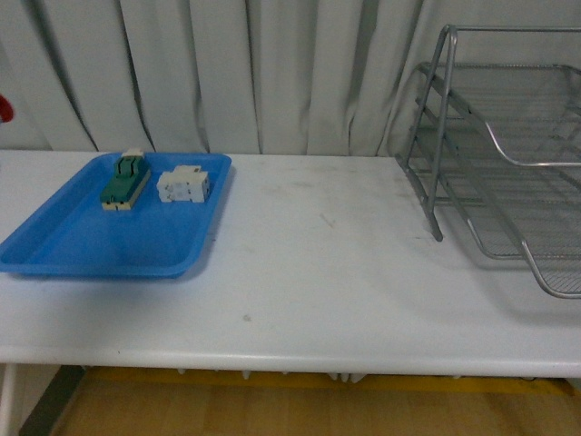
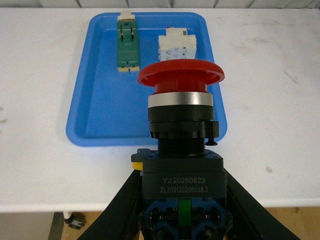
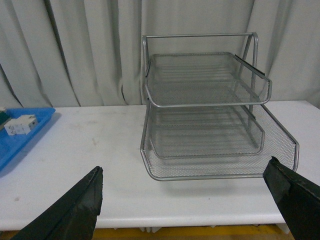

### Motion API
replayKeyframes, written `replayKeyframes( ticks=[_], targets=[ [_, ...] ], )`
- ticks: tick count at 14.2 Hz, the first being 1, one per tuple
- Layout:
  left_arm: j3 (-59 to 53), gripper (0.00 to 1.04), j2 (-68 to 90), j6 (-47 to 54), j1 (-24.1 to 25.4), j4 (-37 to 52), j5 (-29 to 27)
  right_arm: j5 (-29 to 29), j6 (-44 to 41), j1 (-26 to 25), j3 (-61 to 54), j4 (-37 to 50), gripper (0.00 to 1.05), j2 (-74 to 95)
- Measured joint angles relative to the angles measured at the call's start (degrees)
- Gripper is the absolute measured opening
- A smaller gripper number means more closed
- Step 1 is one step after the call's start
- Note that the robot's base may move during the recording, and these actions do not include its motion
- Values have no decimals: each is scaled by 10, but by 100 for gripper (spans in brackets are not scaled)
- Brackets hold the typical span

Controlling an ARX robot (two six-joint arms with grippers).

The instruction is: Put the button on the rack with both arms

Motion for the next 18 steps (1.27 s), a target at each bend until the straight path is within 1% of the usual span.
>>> replayKeyframes(
  ticks=[2, 5, 8, 9, 13, 18],
  targets=[
    [-41, 36, -73, -3, 15, -23, 22, 0, 0, 0, 0, 0, 98, 0],
    [-75, 36, -148, -4, 11, -38, 15, 0, 0, 0, 0, 0, 98, 0],
    [-106, 36, -155, -21, 16, -33, 17, 0, 0, 0, 0, 0, 98, 0],
    [-110, 36, -155, -27, 4, -23, 11, 0, 0, 0, 0, 0, 98, 0],
    [-114, 36, -147, -31, -17, -13, -1, 0, 0, 0, 0, 0, 98, 0],
    [-124, 36, -147, -31, -18, -12, -4, 0, 0, 0, 0, 0, 98, 0]
  ],
)
